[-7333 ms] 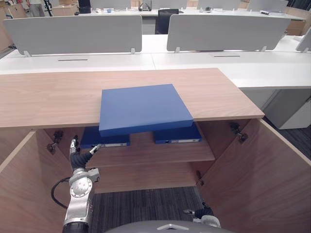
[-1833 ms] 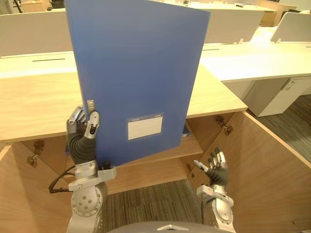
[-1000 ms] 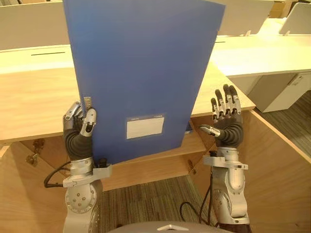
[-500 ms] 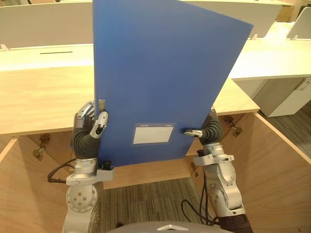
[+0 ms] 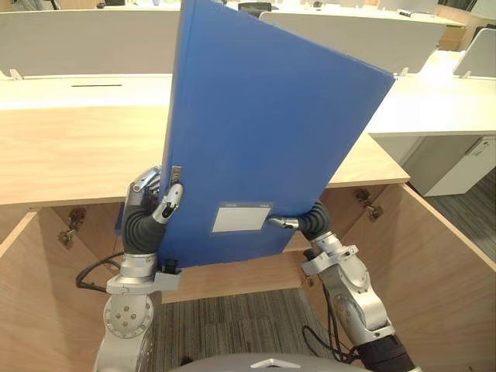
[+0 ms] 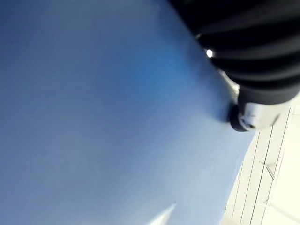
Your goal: Walk over to the cabinet, pick up the folder, carry it to the office cabinet, place the folder inside the office cabinet, then close the office cabinet door
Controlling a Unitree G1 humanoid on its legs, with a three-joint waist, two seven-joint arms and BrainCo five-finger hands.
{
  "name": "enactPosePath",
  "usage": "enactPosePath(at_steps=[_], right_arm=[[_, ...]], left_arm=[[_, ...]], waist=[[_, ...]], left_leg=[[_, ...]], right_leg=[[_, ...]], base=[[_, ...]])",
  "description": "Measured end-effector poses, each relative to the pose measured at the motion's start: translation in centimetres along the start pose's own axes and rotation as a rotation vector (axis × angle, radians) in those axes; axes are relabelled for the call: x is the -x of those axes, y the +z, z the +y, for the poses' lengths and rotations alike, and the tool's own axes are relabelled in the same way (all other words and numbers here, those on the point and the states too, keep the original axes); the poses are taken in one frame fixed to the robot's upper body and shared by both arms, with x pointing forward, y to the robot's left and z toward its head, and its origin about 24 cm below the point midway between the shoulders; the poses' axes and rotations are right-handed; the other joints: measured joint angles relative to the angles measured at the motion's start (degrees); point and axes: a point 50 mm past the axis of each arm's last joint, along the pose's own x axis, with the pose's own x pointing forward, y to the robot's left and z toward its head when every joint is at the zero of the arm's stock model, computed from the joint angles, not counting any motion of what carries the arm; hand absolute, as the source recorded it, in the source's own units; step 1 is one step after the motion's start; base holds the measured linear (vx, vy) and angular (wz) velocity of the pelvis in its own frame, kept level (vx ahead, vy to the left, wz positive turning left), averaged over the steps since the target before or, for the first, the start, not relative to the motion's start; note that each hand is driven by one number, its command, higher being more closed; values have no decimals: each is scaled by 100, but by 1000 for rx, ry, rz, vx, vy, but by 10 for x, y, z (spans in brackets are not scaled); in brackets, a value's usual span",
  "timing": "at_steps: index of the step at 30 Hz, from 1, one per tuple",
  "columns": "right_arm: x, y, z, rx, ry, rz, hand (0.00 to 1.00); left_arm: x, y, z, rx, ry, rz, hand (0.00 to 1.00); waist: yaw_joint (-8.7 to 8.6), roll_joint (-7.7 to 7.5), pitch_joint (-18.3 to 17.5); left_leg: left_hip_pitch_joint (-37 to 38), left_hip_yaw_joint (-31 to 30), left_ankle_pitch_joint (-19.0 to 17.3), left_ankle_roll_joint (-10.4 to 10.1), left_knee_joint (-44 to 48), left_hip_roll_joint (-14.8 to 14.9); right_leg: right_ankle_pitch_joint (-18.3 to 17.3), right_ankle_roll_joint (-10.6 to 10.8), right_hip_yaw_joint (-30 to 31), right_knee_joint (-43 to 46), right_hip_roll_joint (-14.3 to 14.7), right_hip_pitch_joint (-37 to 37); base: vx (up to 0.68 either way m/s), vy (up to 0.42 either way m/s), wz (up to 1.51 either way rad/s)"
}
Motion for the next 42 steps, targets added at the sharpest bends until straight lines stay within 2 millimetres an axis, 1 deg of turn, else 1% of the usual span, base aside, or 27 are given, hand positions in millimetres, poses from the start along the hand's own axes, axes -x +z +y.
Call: enactPosePath(at_steps=[1, 2, 5, 8, 10, 11, 13, 14, 16, 19, 22, 25, 26, 27, 28, 29, 31, 32, 34, 35, 38, 40, 42], right_arm=[[-1, 0, 1, -7, -7, -8, 100], [-2, 0, 2, -8, -18, -17, 100], [-3, -4, 6, 0, -47, -20, 100], [-2, -9, 4, -1, -85, -10, 100], [5, -10, -5, 27, -180, -3, 100], [7, -11, -8, 36, -201, 1, 100], [14, -10, -21, 67, -291, 11, 100], [15, -10, -24, 71, -310, 12, 100], [19, -10, -31, 74, -370, 9, 100], [20, -9, -34, 77, -392, 1, 100], [21, -8, -35, 112, -419, 4, 100], [22, -7, -38, 137, -458, 0, 100], [24, -5, -40, 142, -468, -4, 100], [24, -5, -41, 144, -472, -5, 100], [24, -4, -42, 145, -479, -10, 100], [25, -4, -42, 147, -483, -12, 100], [24, -1, -40, 169, -492, -23, 100], [24, 1, -39, 173, -496, -29, 100], [24, 4, -37, 203, -503, -38, 100], [24, 4, -37, 207, -505, -37, 100], [21, 2, -33, 230, -489, -26, 100], [19, 1, -29, 235, -468, -19, 100], [14, -3, -20, 254, -406, 1, 100]], left_arm=[[0, 0, 1, -2, 4, 0, 100], [0, 0, 3, -10, 11, 0, 0], [0, -2, 10, -36, 51, 7, 0], [0, -5, 18, -57, 105, 17, 0], [3, -8, 32, -105, 204, 30, 0], [3, -8, 36, -118, 226, 28, 0], [7, -9, 53, -177, 316, 34, 0], [9, -12, 56, -190, 331, 47, 0], [18, -23, 71, -237, 411, 112, 0], [30, -38, 85, -301, 479, 210, 0], [40, -46, 93, -332, 515, 280, 0], [56, -64, 100, -340, 550, 398, 0], [65, -72, 101, -342, 560, 456, 0], [71, -75, 102, -344, 566, 489, 0], [85, -84, 104, -348, 578, 564, 0], [91, -88, 104, -349, 580, 599, 0], [123, -109, 106, -341, 581, 789, 0], [131, -114, 105, -336, 581, 834, 0], [159, -130, 101, -314, 572, 999, 0], [167, -134, 100, -313, 569, 1040, 0], [204, -149, 91, -286, 550, 1236, 0], [218, -154, 87, -284, 532, 1312, 0], [238, -159, 81, -267, 517, 1415, 0]], waist=[[-1, 1, -1], [0, 9, -12], [-1, 15, -74], [10, -6, -97], [45, -15, -103], [50, -18, -105], [35, -23, -108], [37, -19, -111], [56, -11, -116], [69, -9, -117], [79, -10, -117], [72, -5, -114], [79, -5, -114], [81, -4, -112], [86, 1, -107], [88, 3, -105], [92, 12, -84], [96, 14, -71], [106, 8, -37], [106, 7, -31], [103, 4, 19], [102, -2, 58], [101, -6, 85]], left_leg=[[-3, -1, 9, 4, 0, 0], [-6, -2, 16, 9, 0, 2], [-15, -6, 24, 12, 0, 1], [-18, -22, 36, 11, 0, 1], [-33, -52, 43, 12, 0, -3], [-41, -69, 49, 17, 0, -6], [-75, -165, 72, 17, 0, -20], [-72, -165, 76, 22, 0, -19], [-69, -180, 83, 24, 0, -19], [-70, -184, 84, 22, 0, -18], [-79, -199, 79, 14, 0, -20], [-134, -304, 72, -15, 0, -45], [-163, -326, 74, -15, 0, -52], [-169, -329, 74, -15, 0, -55], [-171, -329, 73, -15, 0, -63], [-172, -330, 72, -16, 0, -66], [-176, -330, 69, -16, 0, -73], [-178, -330, 69, -16, 0, -72], [-180, -329, 60, -28, 0, -72], [-180, -328, 58, -30, 1, -72], [-179, -320, 44, -37, 1, -71], [-179, -315, 43, -36, 1, -68], [-181, -306, 37, -40, 2, -49]], right_leg=[[6, -2, -2, -5, 0, -1], [11, -12, -4, -12, 0, -1], [24, -28, -9, -30, -1, 1], [26, -33, -22, -31, -2, 8], [25, -35, -52, -32, -7, 11], [25, -35, -71, -33, -9, 13], [24, -32, -171, -37, -23, 32], [28, -27, -171, -37, -23, 34], [38, -17, -185, -45, -22, 47], [38, -22, -191, -50, -22, 52], [25, -39, -214, -50, -28, 55], [4, -33, -322, -49, -54, 60], [-7, -17, -330, -50, -62, 50], [-7, -16, -332, -53, -65, 48], [-7, -17, -331, -58, -72, 48], [-7, -17, -331, -58, -75, 48], [-11, -14, -330, -67, -81, 48], [-11, -14, -331, -69, -81, 48], [-21, -15, -331, -67, -81, 44], [-22, -14, -330, -67, -81, 43], [-32, -7, -327, -59, -81, 36], [-39, -9, -326, -48, -80, 27], [-32, -2, -307, -45, -79, 18]], base=[[-54, 6, 0], [-41, 5, 1], [-10, 2, 0], [-6, 1, 1], [-19, 4, 7], [-12, 2, 16], [-11, 0, 18], [-15, 3, 9], [0, 0, 0], [0, 0, 0], [-2, 2, 2], [-7, 8, 18], [1, 11, 12], [10, 12, 6], [0, 0, 0], [0, 0, 0], [0, 0, 0], [0, 0, 0], [0, 0, 0], [0, 0, 0], [0, 0, 0], [0, 0, 0], [0, 0, 0]])
